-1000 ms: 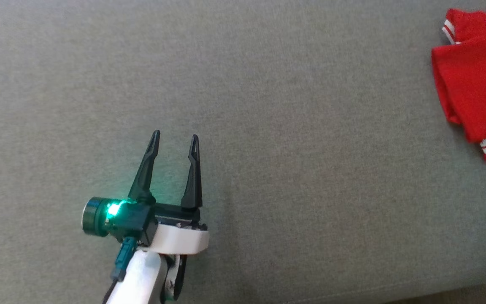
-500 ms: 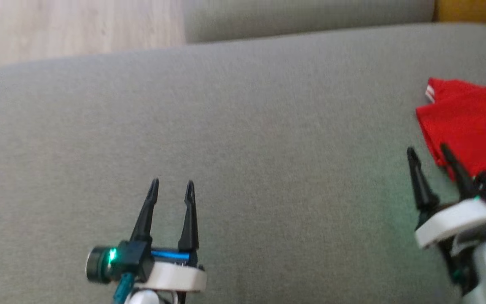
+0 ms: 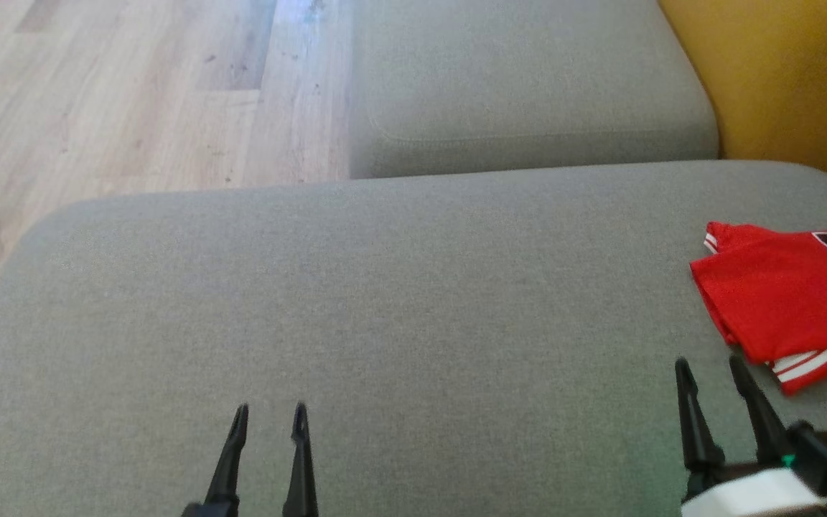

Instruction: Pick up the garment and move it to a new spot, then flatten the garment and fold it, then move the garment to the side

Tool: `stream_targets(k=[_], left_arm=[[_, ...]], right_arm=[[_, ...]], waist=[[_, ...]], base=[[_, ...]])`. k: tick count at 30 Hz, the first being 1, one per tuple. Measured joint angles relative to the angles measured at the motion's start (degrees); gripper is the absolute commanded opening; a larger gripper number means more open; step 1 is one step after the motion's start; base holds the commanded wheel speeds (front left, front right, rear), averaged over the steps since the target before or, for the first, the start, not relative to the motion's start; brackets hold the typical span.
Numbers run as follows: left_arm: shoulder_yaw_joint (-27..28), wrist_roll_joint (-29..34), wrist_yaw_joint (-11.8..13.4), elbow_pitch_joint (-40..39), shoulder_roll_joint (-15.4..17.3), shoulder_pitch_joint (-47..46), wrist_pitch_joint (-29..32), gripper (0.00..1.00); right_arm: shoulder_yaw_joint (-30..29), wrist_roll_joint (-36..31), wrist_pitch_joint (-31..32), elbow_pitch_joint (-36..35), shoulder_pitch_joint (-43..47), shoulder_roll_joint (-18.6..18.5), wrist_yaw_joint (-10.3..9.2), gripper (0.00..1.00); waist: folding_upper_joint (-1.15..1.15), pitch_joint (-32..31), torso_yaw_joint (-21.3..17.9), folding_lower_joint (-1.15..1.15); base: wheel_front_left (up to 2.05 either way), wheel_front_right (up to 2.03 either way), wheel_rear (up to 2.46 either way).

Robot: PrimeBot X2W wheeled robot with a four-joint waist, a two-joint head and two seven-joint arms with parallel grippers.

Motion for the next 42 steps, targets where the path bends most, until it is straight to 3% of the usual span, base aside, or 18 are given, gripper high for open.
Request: stream_targets(k=[17,18,23,42], left_arm=[[0.87,2.60,-0.86,-1.01,0.04,3.10,0.01,1.00],[0.67,2.48,-0.80,-0.34,0.03,3.14,0.01,0.00],[0.54,1.71,-0.76,2.79,0.15,4.29,0.20,0.00],[2.27,-10.74,-2.88,4.45,0.42,3.70,2.57,0.00]], right_arm=[[-0.08,-1.69,-0.11,-2.40,4.74,1.76,0.00,1.00],[-0.03,-1.70,-0.09,-1.66,4.74,1.78,0.00,0.00],[0.12,-1.19,0.15,2.43,6.27,1.96,0.00,0.00],[-0.71,10.23,3.00,2.58,5.47,2.15,0.00,0.00]], waist=[[0.00,-2.27,0.40,0.02],[0.00,-2.28,0.39,0.01],[0.00,-2.17,0.32,0.02],[0.00,-0.90,-0.05,0.02]], base=[[0.00,0.00,0.00],[0.00,0.00,0.00],[0.00,0.00,0.00],[0.00,0.00,0.00]])
